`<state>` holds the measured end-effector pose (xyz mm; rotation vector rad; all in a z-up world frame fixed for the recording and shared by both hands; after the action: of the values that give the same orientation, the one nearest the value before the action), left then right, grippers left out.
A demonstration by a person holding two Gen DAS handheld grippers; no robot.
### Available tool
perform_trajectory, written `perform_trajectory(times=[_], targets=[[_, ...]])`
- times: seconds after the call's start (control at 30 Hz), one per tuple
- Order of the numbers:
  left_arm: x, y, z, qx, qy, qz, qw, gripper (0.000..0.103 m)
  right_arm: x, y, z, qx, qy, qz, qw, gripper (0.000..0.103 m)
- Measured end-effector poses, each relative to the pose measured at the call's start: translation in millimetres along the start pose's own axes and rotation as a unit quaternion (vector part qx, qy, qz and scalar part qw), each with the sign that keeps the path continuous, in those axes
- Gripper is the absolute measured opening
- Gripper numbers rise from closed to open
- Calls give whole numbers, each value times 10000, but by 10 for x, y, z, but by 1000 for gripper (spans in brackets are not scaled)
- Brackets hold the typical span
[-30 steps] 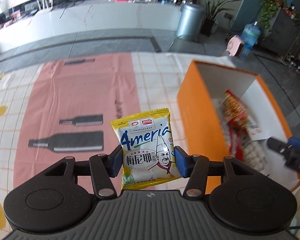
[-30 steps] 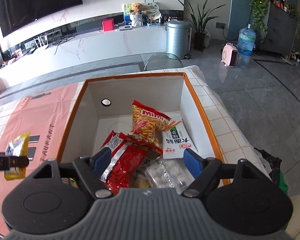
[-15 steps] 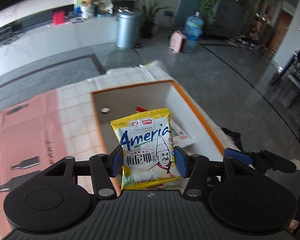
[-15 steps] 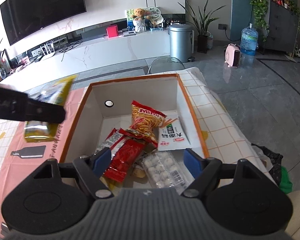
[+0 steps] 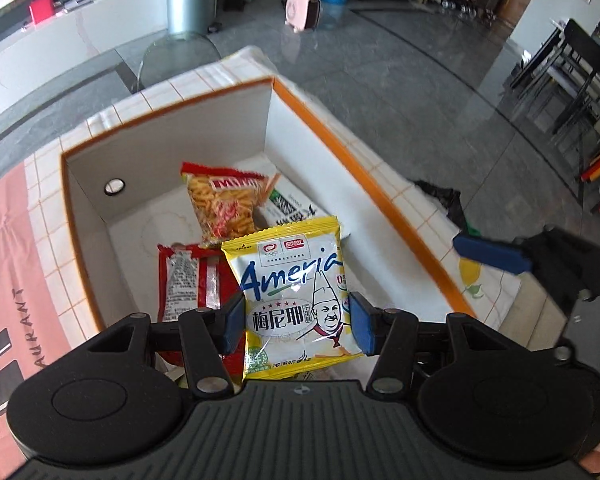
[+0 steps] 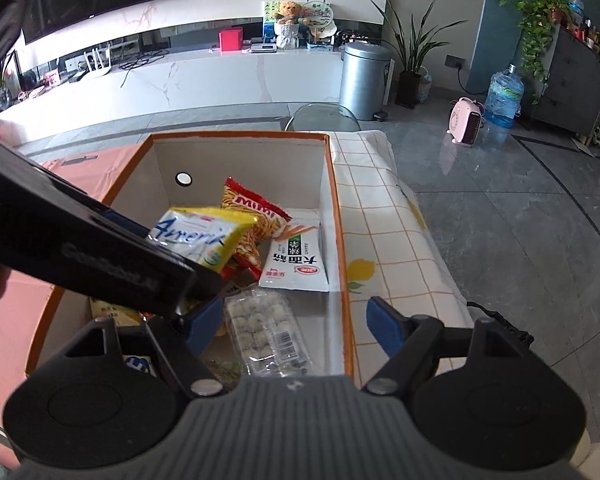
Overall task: Organize snacks
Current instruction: 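Carry the yellow cracker pack into the orange box and open the left gripper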
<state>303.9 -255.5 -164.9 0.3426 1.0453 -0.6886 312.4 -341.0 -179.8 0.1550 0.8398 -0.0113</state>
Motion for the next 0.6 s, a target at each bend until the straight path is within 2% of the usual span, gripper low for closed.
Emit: perform_trajectory(times=[0.3,0.53,0.6], targets=[[62,23,-39,-154,57,-144,9998,62,55,-36,-38,-206,107,-208,9995,76],[-146,54,-6,-204,-343,-156,9991,80,14,-15,-15,-275,113,-300,9991,79],[-262,75,6,-215,-553,-102,9982,81,15,-21,-1,-258,113,-349,9990,81]])
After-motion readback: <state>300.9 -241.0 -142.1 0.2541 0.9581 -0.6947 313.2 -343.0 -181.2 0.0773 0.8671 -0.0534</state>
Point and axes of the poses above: each gripper's, at about its wrist camera, not at the fingertips, and x roughly the way its jaws point, y to its left, z to its top, the point moved 10 cm from there along x, roughly the way its jaws point, and after that the axes turned 14 degrees about x, right-handed, at the moved point
